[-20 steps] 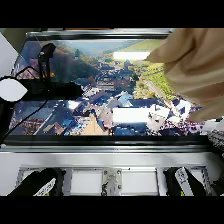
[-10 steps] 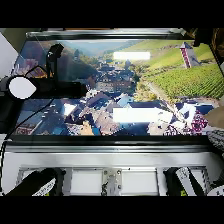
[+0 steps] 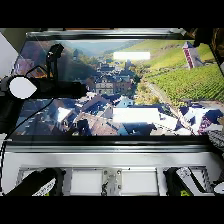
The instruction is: Fold the clothes and pants, and hang the long-sleeved shirts on hangers.
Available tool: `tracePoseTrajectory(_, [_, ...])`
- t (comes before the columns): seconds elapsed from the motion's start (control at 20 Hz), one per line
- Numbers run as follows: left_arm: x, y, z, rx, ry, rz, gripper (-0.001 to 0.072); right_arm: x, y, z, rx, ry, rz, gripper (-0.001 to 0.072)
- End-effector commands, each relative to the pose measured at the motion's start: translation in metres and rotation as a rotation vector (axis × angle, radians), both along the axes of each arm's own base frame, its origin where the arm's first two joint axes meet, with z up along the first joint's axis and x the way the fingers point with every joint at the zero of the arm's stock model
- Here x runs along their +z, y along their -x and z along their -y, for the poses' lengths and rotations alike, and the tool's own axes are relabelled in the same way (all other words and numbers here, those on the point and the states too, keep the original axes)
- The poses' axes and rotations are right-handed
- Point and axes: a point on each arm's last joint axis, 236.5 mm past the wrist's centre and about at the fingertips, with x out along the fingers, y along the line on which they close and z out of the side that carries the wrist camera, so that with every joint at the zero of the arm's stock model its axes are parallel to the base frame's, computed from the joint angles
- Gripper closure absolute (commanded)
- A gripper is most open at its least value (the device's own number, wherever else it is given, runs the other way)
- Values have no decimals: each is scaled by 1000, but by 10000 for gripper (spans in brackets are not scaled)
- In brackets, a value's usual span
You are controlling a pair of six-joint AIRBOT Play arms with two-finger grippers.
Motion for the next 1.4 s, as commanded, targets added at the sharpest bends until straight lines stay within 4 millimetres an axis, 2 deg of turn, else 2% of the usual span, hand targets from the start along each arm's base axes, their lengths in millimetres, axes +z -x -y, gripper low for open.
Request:
tracePoseTrajectory(0.0, [0,0,0,0,0,-2,695,0,5,5,-35,-5,-9,699])
tracePoseTrajectory(0.35, [0,0,0,0,0,-2,696,4,10,12,-59,5,17,700])
tracePoseTrajectory(0.45, [0,0,0,0,0,-2,695,3,11,19,-76,7,23,700])
tracePoseTrajectory(0.7, [0,0,0,0,1,-2,695,-13,18,49,-111,-48,29,700])
tracePoseTrajectory(0.85, [0,0,1,0,2,-2,695,-12,25,64,-139,-59,83,700])
tracePoseTrajectory(1.1, [0,0,1,2,4,-5,696,-16,15,89,-131,-82,89,700])
tracePoseTrajectory(1.2, [0,0,1,3,6,-5,695,-32,4,100,-109,-119,51,700])
tracePoseTrajectory(1.35, [0,0,1,14,13,-13,695,-50,-8,105,-81,-161,-1,699])
